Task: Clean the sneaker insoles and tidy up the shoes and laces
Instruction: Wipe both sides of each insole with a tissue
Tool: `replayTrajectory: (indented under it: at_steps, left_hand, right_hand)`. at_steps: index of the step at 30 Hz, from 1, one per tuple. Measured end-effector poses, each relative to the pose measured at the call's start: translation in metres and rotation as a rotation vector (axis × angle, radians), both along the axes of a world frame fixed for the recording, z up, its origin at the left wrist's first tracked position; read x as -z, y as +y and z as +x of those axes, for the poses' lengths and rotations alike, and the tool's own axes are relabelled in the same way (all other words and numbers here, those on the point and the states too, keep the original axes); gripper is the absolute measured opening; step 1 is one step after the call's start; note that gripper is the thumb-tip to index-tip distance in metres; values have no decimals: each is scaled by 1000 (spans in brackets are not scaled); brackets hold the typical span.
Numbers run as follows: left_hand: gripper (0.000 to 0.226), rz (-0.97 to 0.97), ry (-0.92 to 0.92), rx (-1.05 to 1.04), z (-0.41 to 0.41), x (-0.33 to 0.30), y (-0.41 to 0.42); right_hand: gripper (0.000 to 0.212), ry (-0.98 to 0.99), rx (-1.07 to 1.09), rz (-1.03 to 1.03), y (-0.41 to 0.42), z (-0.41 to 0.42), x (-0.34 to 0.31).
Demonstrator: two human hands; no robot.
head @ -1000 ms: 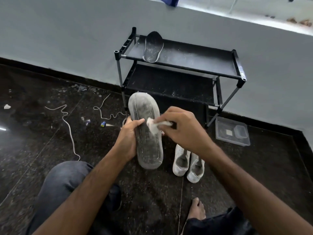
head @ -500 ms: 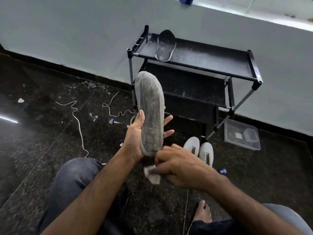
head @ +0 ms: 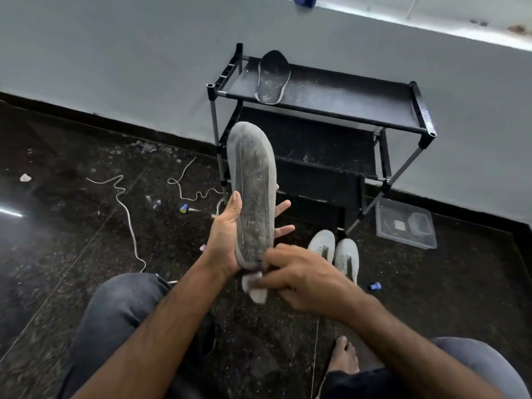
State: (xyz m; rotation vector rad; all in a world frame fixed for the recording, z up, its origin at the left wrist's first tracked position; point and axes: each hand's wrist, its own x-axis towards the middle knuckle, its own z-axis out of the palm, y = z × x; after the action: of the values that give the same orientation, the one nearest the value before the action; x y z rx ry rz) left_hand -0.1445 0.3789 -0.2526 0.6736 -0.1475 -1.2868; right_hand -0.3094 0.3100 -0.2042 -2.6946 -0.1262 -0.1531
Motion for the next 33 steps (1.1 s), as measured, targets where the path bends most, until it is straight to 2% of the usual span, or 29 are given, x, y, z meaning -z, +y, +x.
replayTrajectory:
  at_steps: [2,4,6,8,12,14,16,17,19,21,23,25,27,30,31,33]
  left_hand:
    - [66,5,0,-22,-3,-4,-4]
    - [67,-7,21,-2,-7,-11,-6]
    - [68,17,8,2,-10,-14,-7]
    - [70,4,-20,-17,-9,-13,-6]
    - [73,-13,-4,12,-7,-5,-4]
    - [67,-37,16,-24,-6,-5,-4]
    - [62,-36,6,-74,-5,-10,-5]
    - [61,-26,-12,-88,-7,-13,-6]
    - [63,-5,-23,-81,-9,-12,-8]
    - [66,6,-45,-48,-11,-10,-9]
    - [71,-8,-33,-30,-12,-12,-10]
    - [69,-19,-9,-26,-11,-11,-10]
    - [63,15,-101,-71,-6,-7,-9]
    - [53,48,-226,-108,0,-2,-6]
    - [50,54,-228,-118,0,-3,-6]
    - [51,85,-215,-133,-1,-6,-8]
  right_hand:
    - [22,46,12,110,-15,-5,-18]
    - [15,-152,235,288,-32,1,-34]
    - [17,-333,482,296,-43,15,-38]
    - [17,-363,573,207,-38,29,-25]
    - [24,-291,471,146,2,7,14]
    - [30,-103,278,132,8,-14,15]
    - [31,120,139,221,1,-25,0]
    - [28,128,147,316,-4,-26,-9]
    - [25,-85,289,449,-18,-18,-26]
    - [25,-286,487,420,-28,0,-31]
    - [25,-334,605,313,-26,21,-21]
    - [26,-285,553,235,-8,29,-4]
    - [28,-182,413,204,11,15,7]
    - [28,134,208,285,3,-12,-7]
    - [28,207,194,325,-6,-17,-13]
    - [24,165,322,398,-26,-20,-19]
